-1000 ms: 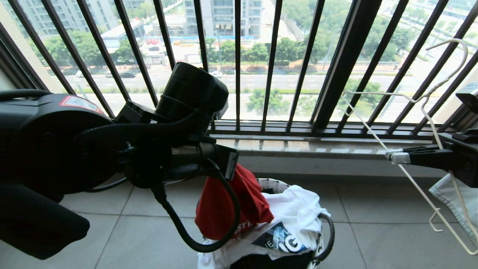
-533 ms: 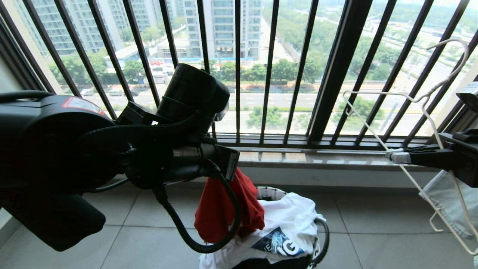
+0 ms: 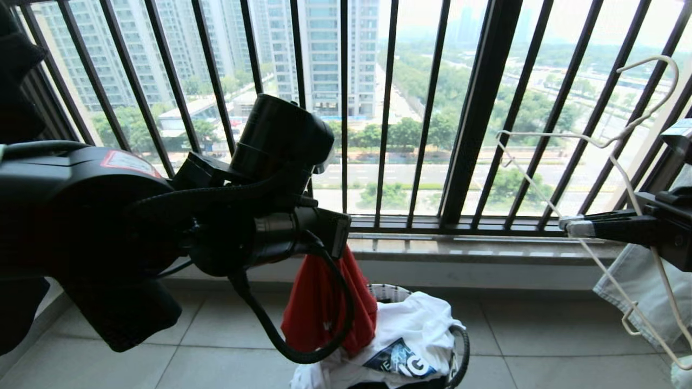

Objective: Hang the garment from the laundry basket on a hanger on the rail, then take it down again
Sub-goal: Pick up clothes from the basket

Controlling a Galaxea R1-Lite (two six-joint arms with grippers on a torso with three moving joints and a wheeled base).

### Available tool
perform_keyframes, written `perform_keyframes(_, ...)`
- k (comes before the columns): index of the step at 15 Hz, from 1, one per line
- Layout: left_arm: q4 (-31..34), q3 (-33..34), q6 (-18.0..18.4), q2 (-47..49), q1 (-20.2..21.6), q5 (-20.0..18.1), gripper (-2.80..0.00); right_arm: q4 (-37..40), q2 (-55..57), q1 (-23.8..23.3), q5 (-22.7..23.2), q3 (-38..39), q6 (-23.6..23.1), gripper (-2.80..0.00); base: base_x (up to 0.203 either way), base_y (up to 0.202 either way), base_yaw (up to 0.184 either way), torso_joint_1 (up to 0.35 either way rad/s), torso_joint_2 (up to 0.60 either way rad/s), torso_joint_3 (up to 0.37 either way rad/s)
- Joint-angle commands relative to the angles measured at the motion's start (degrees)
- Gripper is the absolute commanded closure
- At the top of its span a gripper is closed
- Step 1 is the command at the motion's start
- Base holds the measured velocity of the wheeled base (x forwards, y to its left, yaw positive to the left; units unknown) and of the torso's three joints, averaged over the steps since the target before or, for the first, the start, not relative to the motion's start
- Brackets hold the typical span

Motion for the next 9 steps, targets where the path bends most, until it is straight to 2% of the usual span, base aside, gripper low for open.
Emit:
perform_keyframes(1,0.07,-0.09,-0.08,0.29,0.01,0.16,0.0,0.13,0.14,0.0,0.41,-0.01,-0.15,0.0,0.0,0.0,0.0,0.006,0.0,0.2)
perform_keyframes(5,0.07,0.42,-0.16,-0.23,-0.07,0.0,0.0,0.13,0.14,-0.08,0.41,-0.01,-0.32,0.0,0.0,0.0,0.0,0.008,0.0,0.196)
perform_keyframes(9,0.07,0.7,-0.08,-0.41,-0.07,-0.02,0.0,0.13,0.14,0.0,0.41,0.08,-0.32,0.0,0.0,0.0,0.0,0.001,0.0,0.049)
